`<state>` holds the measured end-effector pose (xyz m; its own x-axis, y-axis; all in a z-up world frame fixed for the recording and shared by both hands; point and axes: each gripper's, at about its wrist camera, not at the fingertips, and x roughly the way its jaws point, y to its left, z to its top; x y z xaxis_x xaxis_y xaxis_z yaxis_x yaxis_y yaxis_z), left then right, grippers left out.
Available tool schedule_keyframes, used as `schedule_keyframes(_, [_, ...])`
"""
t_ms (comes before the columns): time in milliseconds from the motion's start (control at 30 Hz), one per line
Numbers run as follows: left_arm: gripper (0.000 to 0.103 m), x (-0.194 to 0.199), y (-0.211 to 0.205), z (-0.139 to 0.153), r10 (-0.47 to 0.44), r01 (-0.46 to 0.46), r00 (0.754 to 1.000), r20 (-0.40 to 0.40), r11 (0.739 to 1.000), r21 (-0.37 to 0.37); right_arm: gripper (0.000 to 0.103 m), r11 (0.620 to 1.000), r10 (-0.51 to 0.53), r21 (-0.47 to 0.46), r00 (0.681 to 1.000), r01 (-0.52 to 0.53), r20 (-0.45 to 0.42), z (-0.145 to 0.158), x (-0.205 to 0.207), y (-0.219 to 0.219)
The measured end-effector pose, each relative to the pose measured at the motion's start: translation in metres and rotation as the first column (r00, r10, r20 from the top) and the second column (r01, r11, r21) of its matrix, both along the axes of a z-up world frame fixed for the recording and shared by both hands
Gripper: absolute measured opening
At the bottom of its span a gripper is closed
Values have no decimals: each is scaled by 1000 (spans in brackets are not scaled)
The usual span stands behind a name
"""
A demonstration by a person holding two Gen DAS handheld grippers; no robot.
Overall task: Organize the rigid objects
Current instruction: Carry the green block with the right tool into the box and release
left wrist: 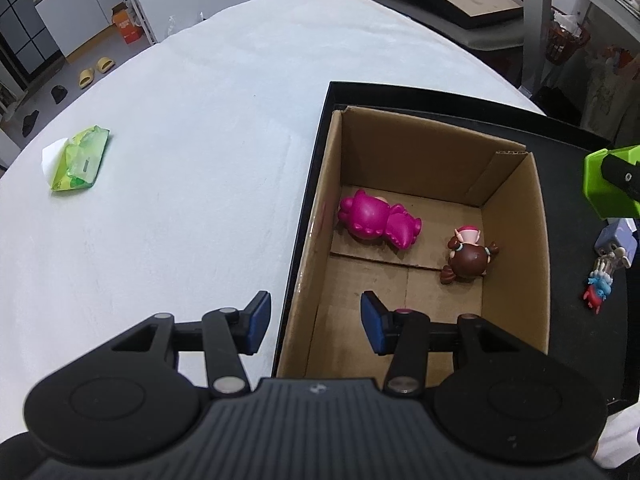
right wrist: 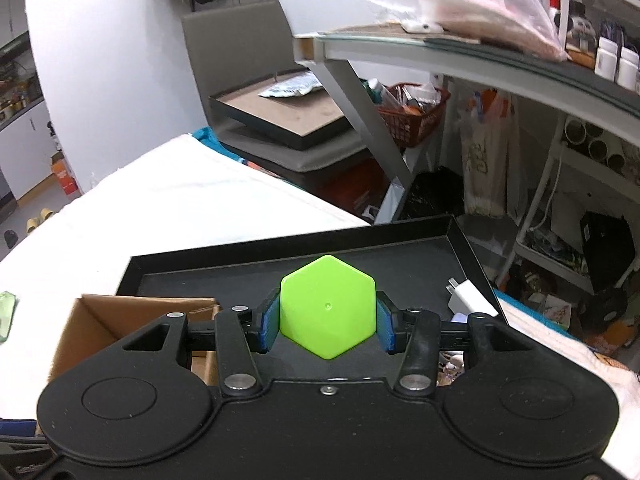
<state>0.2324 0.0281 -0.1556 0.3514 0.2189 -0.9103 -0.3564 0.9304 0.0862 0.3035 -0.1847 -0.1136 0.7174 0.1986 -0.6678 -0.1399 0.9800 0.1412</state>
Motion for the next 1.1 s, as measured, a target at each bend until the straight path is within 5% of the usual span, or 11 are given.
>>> schedule_keyframes(400, [48,-2,11,4,-5,6,999,31,999,-38,46,981,192,-28,980,-190,53,17,-26,37])
schedule_keyframes(933, [48,-5,28,-20,-1,7,998,56,994,-107,47,940,321,-143,945,-311,56,9,-34,91])
schedule_keyframes(1000, [44,-5,31,-23,5,2,998,56,992,-127,47,934,329,-162,943,-317,51,6,-33,97])
schedule_keyframes(1100, [25,-6,36,-28,20,-10,998,57,986,-165,47,925,343,-193,938,-328,48,2,-35,106])
